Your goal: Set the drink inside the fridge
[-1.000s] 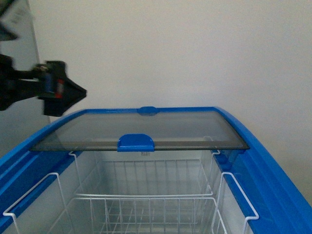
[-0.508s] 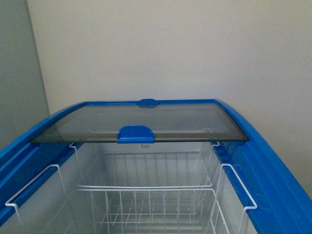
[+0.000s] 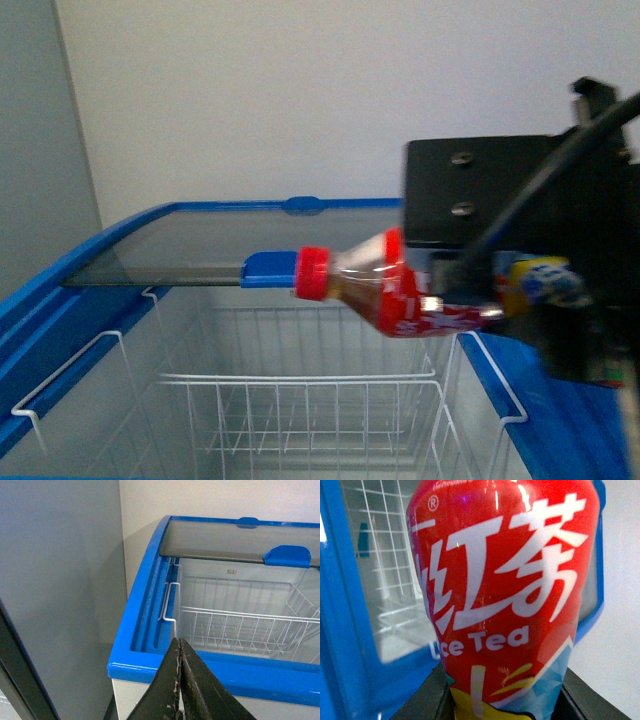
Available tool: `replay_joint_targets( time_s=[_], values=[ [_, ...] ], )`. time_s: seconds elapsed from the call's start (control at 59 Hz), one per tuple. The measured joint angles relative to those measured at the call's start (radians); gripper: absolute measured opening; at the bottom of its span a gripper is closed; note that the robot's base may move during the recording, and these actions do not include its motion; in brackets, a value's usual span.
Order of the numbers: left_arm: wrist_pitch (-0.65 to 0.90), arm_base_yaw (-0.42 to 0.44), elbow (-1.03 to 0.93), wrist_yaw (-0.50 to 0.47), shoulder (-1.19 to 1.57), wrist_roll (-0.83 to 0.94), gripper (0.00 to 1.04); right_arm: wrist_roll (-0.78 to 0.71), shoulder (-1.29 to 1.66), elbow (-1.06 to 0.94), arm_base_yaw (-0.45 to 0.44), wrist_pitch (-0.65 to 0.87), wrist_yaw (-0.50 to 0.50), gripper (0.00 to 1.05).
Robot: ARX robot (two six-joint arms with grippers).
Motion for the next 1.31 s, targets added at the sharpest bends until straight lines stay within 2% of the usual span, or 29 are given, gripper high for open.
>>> replay_joint_targets(
  time_s=[0.203, 0.305, 0.356, 0.61, 0.881, 1.305],
  values=[
    [-0.005, 0.000, -0.031, -0.001, -0.047, 0.000, 0.03, 0.001, 0.184, 0.090, 0.053, 0.094, 0.015, 0.36],
    [-0.157, 0.000, -0.031, 0.000, -0.173, 0.002, 0.03, 0.005, 0.274, 0.135, 0.066, 0.129, 0.028, 0.36],
    [-0.169, 0.000, -0.031, -0.001, -0.203, 0.002, 0.03, 0.014, 0.325, 0.158, 0.068, 0.157, 0.037, 0.36],
    [-0.174, 0.000, -0.031, 0.000, -0.213, 0.002, 0.03, 0.034, 0.540, 0.280, 0.069, 0.232, 0.039, 0.36],
    [-0.174, 0.000, -0.031, 0.000, -0.213, 0.003, 0.03, 0.055, 0.672, 0.319, 0.058, 0.299, 0.038, 0.36],
    [-0.174, 0.000, -0.031, 0.000, -0.213, 0.003, 0.03, 0.032, 0.863, 0.338, 0.051, 0.498, 0.114, 0.36]
  ],
)
